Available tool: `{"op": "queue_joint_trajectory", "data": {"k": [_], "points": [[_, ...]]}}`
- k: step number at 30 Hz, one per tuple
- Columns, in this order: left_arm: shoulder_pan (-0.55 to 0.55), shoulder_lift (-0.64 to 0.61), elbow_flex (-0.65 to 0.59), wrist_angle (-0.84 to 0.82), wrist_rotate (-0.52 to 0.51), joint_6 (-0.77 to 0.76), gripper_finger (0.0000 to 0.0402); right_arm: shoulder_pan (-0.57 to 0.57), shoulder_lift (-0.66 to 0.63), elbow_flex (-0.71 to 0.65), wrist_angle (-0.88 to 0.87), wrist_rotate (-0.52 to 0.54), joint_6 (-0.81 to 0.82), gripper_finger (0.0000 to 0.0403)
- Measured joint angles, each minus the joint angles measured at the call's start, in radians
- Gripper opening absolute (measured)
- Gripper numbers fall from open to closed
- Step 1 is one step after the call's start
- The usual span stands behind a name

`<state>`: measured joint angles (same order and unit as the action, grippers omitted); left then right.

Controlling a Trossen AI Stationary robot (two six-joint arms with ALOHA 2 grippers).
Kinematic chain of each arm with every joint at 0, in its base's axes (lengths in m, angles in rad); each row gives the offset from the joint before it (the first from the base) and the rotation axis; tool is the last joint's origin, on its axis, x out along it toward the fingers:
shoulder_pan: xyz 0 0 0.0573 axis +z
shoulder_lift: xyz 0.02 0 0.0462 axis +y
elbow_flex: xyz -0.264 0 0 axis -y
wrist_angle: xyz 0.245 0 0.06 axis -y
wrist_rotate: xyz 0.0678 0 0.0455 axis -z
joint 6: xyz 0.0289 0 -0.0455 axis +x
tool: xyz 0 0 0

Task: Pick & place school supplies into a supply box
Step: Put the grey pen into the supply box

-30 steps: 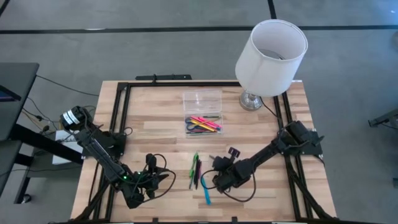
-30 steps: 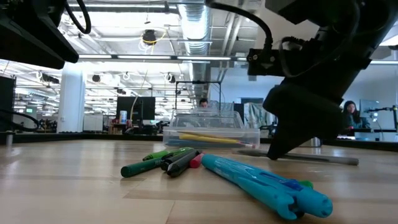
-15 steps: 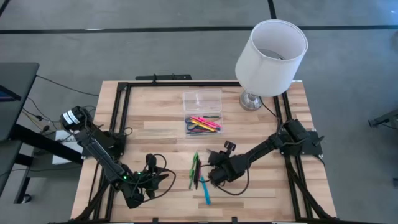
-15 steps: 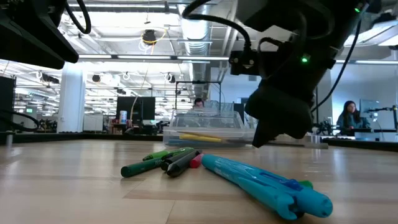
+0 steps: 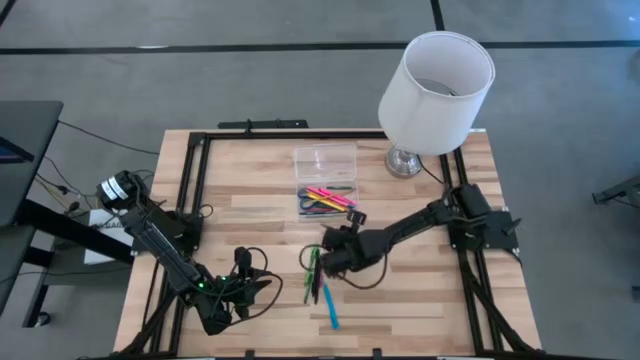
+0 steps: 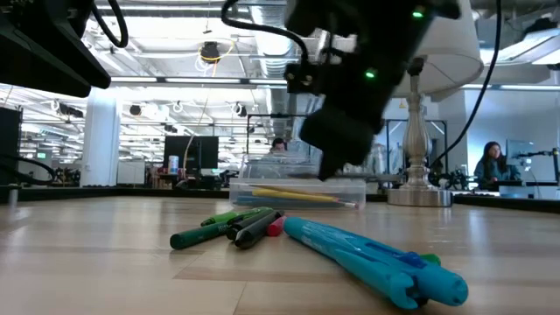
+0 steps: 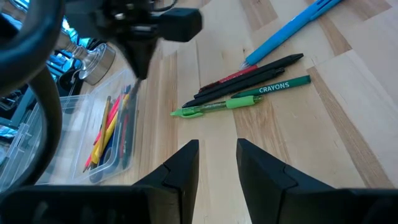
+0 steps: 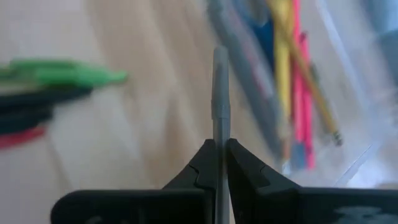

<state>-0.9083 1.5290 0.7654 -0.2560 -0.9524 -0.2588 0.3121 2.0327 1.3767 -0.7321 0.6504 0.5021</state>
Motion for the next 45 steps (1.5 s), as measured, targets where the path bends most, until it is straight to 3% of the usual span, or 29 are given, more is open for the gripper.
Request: {"op": "queue_joint_trajectory", "data": {"k": [9, 21, 27, 36, 45], "points": [[0.000, 0.000, 0.000, 0.000, 0.000, 0.000, 0.0103, -0.098, -0.002, 0.085, -0.001, 0.010, -0.161, 0.0007], [0.000, 0.000, 0.000, 0.000, 0.000, 0.000, 0.0103, -0.231, -0.002, 0.090, 0.077, 0.002, -0.342, 0.0007], [0.000, 0.000, 0.000, 0.000, 0.000, -0.001, 0.0103, -0.276, 0.001, 0.090, 0.130, -0.108, -0.424, 0.0007], [0.000, 0.000, 0.000, 0.000, 0.000, -0.008, 0.0103, -0.325, 0.002, 0.090, 0.146, -0.153, -0.474, 0.0011], [0.000, 0.000, 0.000, 0.000, 0.000, -0.014, 0.0103, -0.342, 0.003, 0.090, 0.142, -0.179, -0.432, 0.0060]]}}
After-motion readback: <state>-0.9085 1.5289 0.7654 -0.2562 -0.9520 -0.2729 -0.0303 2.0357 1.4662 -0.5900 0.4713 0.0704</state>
